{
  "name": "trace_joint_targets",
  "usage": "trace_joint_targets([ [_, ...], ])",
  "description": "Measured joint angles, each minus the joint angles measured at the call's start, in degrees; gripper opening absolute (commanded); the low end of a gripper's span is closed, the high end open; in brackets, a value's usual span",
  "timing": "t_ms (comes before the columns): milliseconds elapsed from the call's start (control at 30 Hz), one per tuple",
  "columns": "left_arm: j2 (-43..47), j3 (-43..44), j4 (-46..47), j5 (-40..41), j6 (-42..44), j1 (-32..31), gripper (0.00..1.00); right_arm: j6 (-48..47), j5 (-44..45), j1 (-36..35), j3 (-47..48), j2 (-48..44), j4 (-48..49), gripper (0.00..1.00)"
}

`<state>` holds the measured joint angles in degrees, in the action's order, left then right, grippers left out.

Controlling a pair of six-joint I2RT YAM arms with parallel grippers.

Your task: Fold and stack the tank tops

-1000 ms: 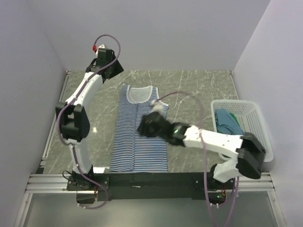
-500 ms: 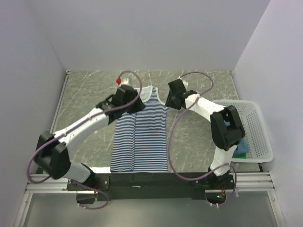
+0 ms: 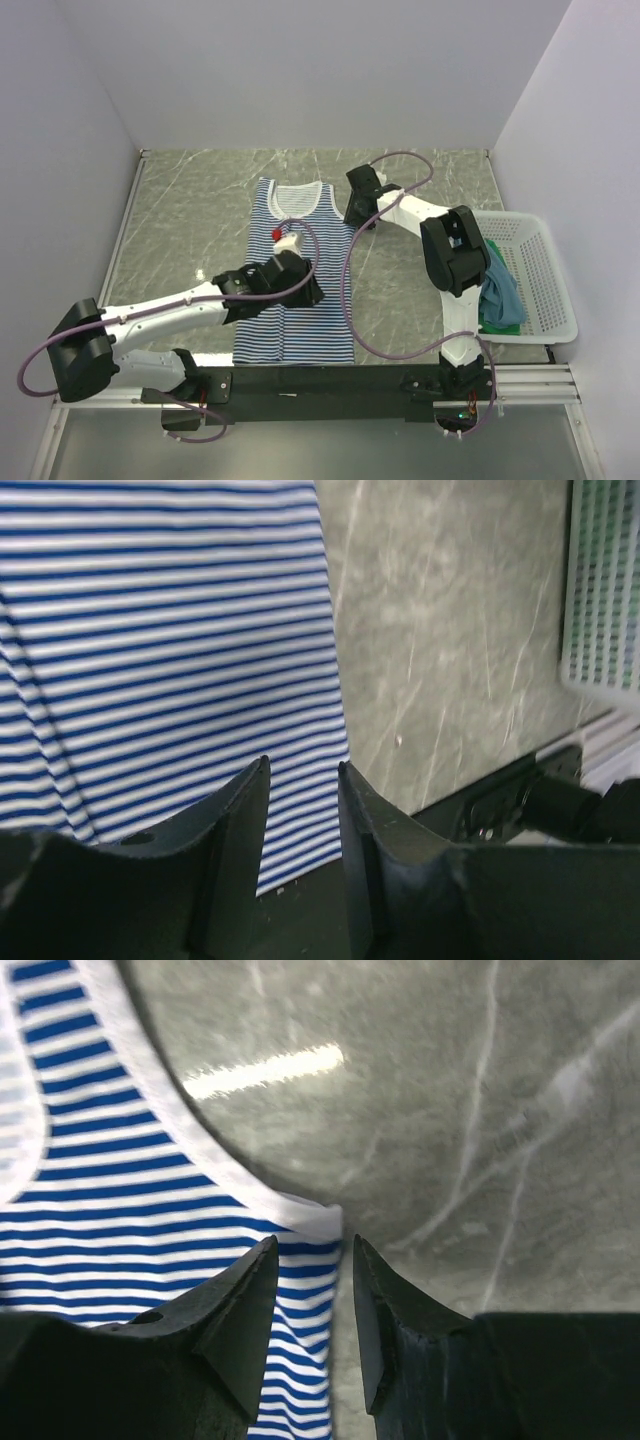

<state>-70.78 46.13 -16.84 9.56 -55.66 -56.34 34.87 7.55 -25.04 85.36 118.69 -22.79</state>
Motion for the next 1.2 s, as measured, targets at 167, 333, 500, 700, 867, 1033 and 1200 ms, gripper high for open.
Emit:
trace_joint_targets([
  [167,-2.0,-0.2,0.5,1.9,-1.4,-7.0,0.38,0.2,0.7,0.0,-1.5,0.0,-0.3,0.38],
  [333,-8.3,1.2,0.7,3.9,-2.7,-12.9,0.37,0.7,0.9,0.1,-1.5,0.0,0.0,0.14],
  [500,-14.5,4.8,0.1,5.9,-3.8,-17.6,0.37,1.6,0.2,1.0,-2.9,-0.1,2.3,0.0],
  [700,-19.3,8.3,-0.4,7.4,-4.1,-20.7,0.38,3.2,-1.5,4.0,-9.5,-3.7,7.3,0.0],
  [867,-23.4,11.0,-1.1,8.5,-4.9,-22.8,0.39,3.8,-2.6,6.0,-12.9,-5.7,9.1,0.0],
  [1033,-27.4,14.6,-3.7,10.3,-6.1,-24.6,0.4,4.1,-3.1,6.4,-14.4,-6.3,10.8,0.0],
  [1200,-30.1,17.4,-7.0,12.1,-7.6,-26.8,0.41,4.3,-4.6,7.0,-15.6,-6.8,12.5,0.0],
])
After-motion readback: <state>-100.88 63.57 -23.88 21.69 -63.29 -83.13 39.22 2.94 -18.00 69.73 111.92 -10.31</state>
